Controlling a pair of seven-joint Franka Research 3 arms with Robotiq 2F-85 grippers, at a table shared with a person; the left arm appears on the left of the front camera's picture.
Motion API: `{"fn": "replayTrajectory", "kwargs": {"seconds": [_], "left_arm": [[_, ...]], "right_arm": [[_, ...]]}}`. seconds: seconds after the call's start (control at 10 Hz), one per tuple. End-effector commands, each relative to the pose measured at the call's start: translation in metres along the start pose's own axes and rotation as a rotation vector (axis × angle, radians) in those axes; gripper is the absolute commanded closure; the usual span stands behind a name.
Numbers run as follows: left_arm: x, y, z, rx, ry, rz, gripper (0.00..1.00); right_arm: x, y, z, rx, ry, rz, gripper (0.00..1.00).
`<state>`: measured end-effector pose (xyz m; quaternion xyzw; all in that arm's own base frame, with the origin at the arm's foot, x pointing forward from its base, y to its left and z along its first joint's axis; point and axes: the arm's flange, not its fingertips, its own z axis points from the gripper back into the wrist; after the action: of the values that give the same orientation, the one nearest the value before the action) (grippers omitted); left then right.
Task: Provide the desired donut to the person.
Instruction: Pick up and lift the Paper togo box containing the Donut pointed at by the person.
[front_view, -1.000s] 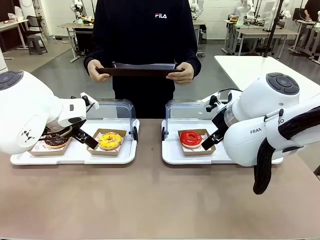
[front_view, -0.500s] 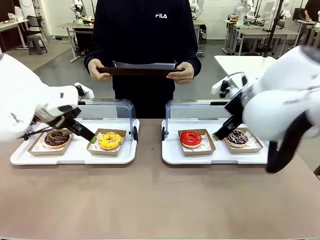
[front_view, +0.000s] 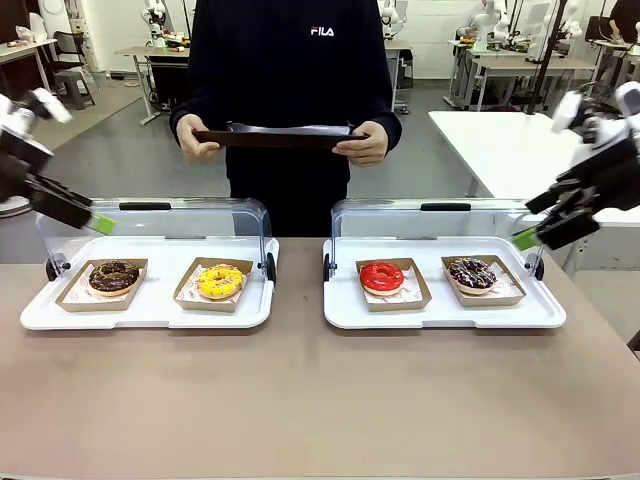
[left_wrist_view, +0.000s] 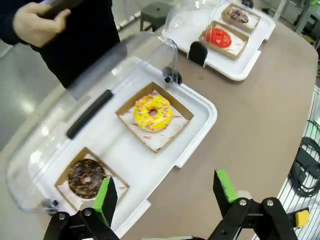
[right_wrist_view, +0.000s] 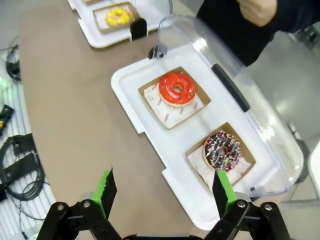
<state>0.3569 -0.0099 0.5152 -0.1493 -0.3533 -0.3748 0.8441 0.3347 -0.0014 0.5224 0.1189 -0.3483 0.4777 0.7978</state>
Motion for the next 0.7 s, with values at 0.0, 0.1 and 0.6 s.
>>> {"fn": "replayTrajectory", "kwargs": {"seconds": [0.0,0.1,0.6], "left_arm": [[-0.084,-0.040,0.011,-0.017,-0.062,-0.062,0.00],[-0.088,-0.038,0.020,-0.012,-0.089,-0.065,0.00],[-0.095,-0.041,0.042,0.012,-0.055,-0.023,0.00]], "right_arm": [[-0.038,0.013,0.011,0.040,-0.095,-0.001,0.00],[-0.046,0.012,0.018,0.043,-0.134,-0.014,0.00],[-0.067,0.001,0.027,0.085,-0.185,-0.048,0.00]]}}
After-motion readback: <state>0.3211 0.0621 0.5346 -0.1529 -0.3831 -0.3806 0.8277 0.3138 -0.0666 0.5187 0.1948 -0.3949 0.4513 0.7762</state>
